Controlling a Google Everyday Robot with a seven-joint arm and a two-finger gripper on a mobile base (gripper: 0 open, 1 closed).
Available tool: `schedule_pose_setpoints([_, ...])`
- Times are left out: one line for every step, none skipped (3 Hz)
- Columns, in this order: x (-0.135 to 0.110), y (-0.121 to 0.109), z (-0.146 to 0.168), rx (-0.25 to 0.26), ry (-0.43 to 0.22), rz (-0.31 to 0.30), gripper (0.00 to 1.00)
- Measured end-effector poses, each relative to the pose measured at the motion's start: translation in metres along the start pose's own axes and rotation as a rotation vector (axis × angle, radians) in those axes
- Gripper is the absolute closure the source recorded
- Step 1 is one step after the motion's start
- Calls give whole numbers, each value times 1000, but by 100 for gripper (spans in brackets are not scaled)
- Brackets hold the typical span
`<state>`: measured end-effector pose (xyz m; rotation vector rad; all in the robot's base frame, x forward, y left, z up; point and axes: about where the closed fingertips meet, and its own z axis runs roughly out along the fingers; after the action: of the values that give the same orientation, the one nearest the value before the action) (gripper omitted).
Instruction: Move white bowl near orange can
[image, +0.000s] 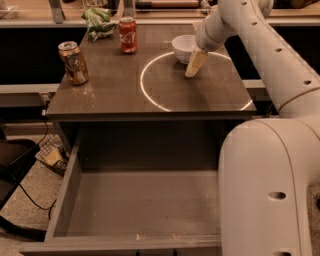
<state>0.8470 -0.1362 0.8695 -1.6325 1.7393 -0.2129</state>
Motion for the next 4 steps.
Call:
schedule_pose_setpoints([8, 3, 0, -43, 27, -15, 20])
schedule_pose_setpoints([7, 5, 5, -46, 25, -15, 43])
schedule_pose_setpoints([7, 7, 9, -52, 25, -15, 66])
schedule_pose_setpoints([6, 10, 13, -59, 24, -15, 89])
